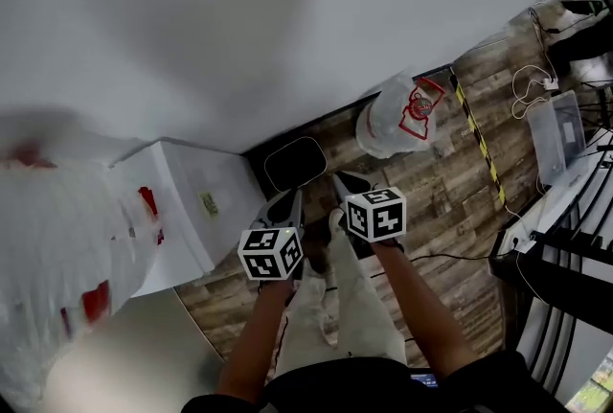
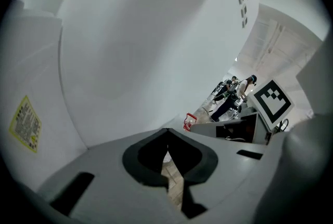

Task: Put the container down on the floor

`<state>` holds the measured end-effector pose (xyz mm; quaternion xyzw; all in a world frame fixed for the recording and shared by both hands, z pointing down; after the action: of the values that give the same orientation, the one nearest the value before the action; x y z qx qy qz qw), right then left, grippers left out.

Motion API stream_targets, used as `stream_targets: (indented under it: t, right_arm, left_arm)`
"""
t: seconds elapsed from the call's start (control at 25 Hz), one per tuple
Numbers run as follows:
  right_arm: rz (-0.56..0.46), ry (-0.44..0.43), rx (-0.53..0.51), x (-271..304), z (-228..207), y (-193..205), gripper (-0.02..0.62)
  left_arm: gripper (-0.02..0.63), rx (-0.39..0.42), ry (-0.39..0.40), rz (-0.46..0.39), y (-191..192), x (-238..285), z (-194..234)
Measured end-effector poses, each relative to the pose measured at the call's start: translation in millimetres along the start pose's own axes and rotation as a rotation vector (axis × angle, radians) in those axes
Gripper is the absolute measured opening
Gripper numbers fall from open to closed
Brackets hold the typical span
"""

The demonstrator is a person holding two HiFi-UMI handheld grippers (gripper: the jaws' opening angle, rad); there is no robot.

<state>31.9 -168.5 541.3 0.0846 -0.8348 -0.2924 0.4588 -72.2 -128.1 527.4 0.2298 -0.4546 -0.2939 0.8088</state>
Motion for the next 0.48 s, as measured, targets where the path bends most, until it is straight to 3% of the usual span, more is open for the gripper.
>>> stream_targets:
  t: [0.28,0.48]
  right_arm:
    - [-0.039,0.004,-0.035,-31,30,-16,0.034]
    - [-0.086,-0.021,-0.096,-58,66,-49,0.032]
  left_arm:
    - [0.017,0.047,0.029,-0.048,-31,-32,-18]
    - [0.017,0.097,0.046,-0.059,-57,-63,-38]
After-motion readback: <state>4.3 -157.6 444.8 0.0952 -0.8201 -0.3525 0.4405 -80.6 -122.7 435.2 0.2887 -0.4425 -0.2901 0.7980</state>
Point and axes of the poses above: the fingertips, and each gripper's own axes: x forward along the fingers, z to its left, y out of its underside, the point moved 2 cm from there along -x, backward along the fingers, and after that the axes turned 2 degrees about -x, right-handed, at the moved point
